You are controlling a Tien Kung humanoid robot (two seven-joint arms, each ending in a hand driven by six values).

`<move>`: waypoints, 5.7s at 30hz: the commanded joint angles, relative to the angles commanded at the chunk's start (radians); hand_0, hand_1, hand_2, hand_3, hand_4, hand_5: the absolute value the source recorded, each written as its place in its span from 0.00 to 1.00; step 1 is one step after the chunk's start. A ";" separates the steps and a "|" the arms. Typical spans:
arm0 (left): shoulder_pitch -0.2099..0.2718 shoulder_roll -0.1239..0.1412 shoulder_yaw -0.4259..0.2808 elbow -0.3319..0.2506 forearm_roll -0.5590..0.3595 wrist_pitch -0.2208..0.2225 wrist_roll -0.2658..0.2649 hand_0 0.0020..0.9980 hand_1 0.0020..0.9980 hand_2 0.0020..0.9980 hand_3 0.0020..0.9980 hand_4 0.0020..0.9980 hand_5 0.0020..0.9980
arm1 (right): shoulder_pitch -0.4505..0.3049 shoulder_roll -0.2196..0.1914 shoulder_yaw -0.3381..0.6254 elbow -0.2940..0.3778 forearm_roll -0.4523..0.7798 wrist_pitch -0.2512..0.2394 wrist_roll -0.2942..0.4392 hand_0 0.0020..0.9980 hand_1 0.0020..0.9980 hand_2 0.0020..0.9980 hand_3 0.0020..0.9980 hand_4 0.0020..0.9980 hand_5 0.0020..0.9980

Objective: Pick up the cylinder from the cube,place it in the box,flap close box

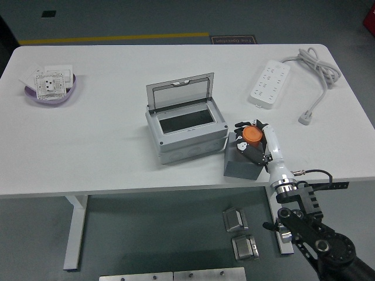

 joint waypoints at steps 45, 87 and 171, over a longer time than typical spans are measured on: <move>-0.011 0.031 0.013 0.000 0.020 0.004 0.008 0.74 0.76 0.76 0.87 0.55 0.14 | 0.627 0.094 -0.395 -0.283 -0.624 0.195 -0.491 0.12 0.20 0.38 0.26 0.00 0.00; -0.026 0.034 0.013 0.000 0.039 0.003 0.004 0.74 0.77 0.76 0.87 0.55 0.15 | 0.664 0.096 -0.517 -0.348 -0.699 0.181 -0.423 0.69 0.63 0.68 0.83 0.90 0.26; -0.022 0.022 0.102 0.000 -0.064 0.007 -0.001 0.74 0.76 0.76 0.87 0.54 0.15 | 0.506 -0.101 -0.425 -0.040 -0.397 0.170 -0.438 0.58 0.52 0.64 0.72 0.76 0.28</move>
